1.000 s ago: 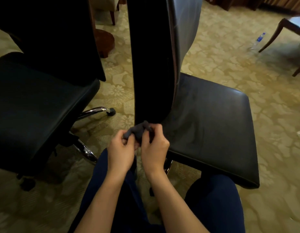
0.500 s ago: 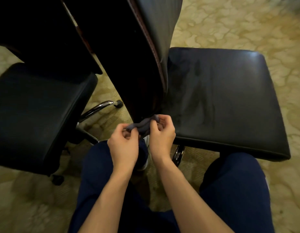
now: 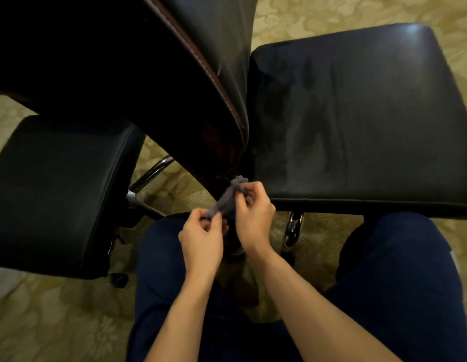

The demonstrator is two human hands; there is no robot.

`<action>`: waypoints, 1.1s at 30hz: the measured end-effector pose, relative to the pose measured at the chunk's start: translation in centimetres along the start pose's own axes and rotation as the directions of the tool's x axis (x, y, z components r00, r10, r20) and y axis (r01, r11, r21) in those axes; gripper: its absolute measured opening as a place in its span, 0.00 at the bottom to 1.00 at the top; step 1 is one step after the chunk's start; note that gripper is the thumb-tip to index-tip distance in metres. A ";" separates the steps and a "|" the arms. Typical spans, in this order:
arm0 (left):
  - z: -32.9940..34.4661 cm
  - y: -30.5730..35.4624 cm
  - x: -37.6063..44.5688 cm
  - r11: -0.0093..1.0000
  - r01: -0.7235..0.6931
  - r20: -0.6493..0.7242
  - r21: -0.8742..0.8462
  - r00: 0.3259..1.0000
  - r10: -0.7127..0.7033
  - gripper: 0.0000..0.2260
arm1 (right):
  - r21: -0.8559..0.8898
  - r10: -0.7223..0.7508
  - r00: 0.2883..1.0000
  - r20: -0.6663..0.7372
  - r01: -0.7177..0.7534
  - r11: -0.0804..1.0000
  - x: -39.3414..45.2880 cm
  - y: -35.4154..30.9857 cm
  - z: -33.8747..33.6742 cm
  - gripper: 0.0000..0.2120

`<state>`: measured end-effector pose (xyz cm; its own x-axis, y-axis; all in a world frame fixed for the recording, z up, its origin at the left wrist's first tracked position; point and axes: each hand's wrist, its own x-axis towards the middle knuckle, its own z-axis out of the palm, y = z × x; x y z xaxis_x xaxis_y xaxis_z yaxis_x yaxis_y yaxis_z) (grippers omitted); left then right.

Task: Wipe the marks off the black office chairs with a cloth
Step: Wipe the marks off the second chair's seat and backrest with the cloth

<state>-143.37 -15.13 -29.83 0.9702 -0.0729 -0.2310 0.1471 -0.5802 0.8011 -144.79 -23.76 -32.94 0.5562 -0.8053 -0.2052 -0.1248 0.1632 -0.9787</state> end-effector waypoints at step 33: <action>0.1 1.6 -1.4 0.984 -0.125 -0.194 -0.130 0.976 0.098 0.04 | 0.017 -0.231 0.973 0.004 0.231 0.973 -1.7 -1.9 -1.3 0.05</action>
<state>-144.54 -16.06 -28.25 0.9988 0.0294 -0.0398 0.0488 -0.4563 0.8885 -146.58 -23.45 -30.69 0.5734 -0.8188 0.0268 0.0211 -0.0180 -0.9996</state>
